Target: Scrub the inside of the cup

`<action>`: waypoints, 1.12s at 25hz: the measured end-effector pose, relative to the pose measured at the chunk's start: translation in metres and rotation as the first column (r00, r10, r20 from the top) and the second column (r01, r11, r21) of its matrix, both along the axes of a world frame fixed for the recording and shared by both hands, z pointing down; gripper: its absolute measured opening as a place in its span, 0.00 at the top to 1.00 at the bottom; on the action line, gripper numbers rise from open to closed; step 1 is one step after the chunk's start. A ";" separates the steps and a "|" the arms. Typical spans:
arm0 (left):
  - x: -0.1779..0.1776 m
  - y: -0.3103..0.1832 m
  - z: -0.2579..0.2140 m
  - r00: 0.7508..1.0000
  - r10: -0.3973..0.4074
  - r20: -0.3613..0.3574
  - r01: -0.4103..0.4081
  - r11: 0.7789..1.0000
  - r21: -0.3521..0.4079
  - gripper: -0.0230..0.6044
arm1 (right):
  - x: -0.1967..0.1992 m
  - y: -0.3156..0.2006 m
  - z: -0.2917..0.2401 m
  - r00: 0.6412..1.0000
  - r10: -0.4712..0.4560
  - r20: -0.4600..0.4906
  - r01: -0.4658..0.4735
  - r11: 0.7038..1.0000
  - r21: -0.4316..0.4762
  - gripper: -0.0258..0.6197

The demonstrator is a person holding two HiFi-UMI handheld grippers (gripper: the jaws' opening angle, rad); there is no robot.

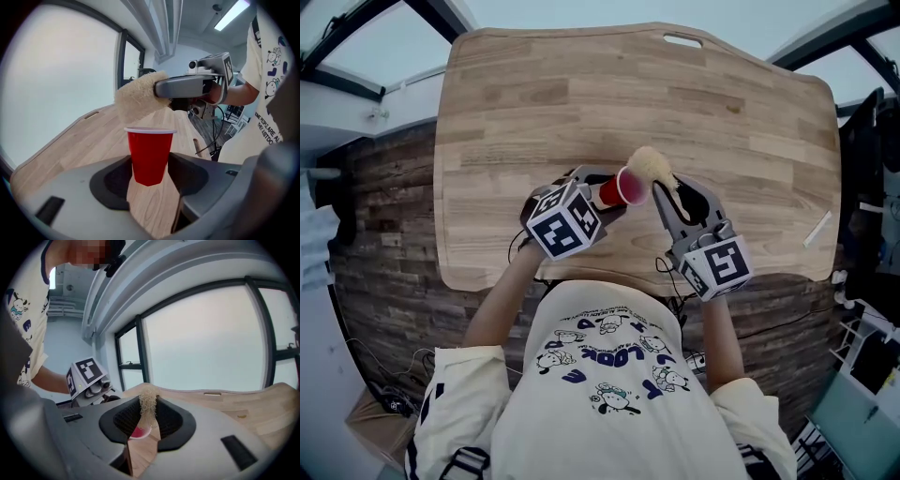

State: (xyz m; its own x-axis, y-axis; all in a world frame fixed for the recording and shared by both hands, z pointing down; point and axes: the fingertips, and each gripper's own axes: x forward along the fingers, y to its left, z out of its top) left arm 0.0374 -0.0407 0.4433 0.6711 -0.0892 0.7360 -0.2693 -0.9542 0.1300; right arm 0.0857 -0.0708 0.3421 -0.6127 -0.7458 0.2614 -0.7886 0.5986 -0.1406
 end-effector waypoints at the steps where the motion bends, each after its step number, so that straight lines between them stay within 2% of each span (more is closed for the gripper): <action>1: 0.003 0.001 0.000 1.000 -0.006 -0.007 0.006 1.000 -0.002 0.55 | 0.002 -0.003 0.000 0.999 0.035 0.019 -0.035 0.999 -0.003 0.83; 5: 0.012 0.002 -0.002 0.999 -0.030 -0.028 0.030 1.000 -0.001 0.55 | 0.007 -0.010 0.005 0.991 0.130 0.034 -0.129 0.991 -0.023 0.83; 12: 0.014 -0.008 -0.002 0.995 -0.097 -0.015 0.098 0.993 0.058 0.55 | 0.016 -0.015 0.016 0.965 0.257 0.057 -0.254 0.966 -0.046 0.83; 16: 0.011 -0.013 -0.003 0.987 -0.155 -0.034 0.157 0.985 0.067 0.55 | 0.027 -0.016 0.016 0.945 0.318 0.078 -0.315 0.948 -0.050 0.83; 21: 0.004 -0.019 -0.004 0.974 -0.220 -0.049 0.223 0.972 0.072 0.55 | 0.042 -0.016 0.017 0.923 0.377 0.079 -0.374 0.926 -0.050 0.83; 28: -0.002 -0.029 -0.011 0.950 -0.302 -0.083 0.308 0.948 0.080 0.55 | 0.049 -0.013 0.023 0.908 0.413 0.068 -0.409 0.910 -0.065 0.83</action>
